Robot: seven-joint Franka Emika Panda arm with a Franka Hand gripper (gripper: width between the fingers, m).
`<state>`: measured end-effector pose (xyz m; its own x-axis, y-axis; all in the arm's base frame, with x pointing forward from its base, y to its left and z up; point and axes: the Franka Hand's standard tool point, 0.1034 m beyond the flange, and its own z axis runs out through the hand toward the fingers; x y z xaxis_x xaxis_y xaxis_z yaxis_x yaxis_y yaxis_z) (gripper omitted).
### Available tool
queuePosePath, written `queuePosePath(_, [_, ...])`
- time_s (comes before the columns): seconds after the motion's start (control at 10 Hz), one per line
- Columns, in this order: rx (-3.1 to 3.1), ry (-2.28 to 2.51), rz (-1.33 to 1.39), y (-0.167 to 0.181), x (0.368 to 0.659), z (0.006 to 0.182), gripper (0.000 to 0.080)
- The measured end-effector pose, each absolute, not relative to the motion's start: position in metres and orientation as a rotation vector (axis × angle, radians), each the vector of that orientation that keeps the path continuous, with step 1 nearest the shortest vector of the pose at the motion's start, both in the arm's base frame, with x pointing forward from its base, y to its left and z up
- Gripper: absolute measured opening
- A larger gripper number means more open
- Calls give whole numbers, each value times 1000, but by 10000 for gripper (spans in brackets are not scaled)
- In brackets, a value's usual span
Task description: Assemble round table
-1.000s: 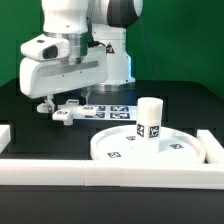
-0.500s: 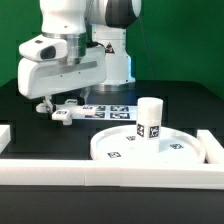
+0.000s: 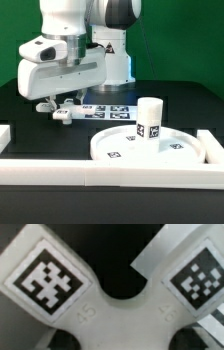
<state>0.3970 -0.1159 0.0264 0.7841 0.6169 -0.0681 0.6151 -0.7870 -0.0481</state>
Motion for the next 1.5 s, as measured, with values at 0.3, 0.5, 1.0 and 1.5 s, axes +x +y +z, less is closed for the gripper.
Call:
queuePosePath(0.3, [-2955,-936,119,-111,400,39,442])
queuePosePath(0.5, [-2982,-774,117,-95,406,56,443])
queuePosePath(1.0, [-3035,-427,105,-21,435,94,443])
queuePosePath(1.5, [-3041,-406,112,-11,444,91,445])
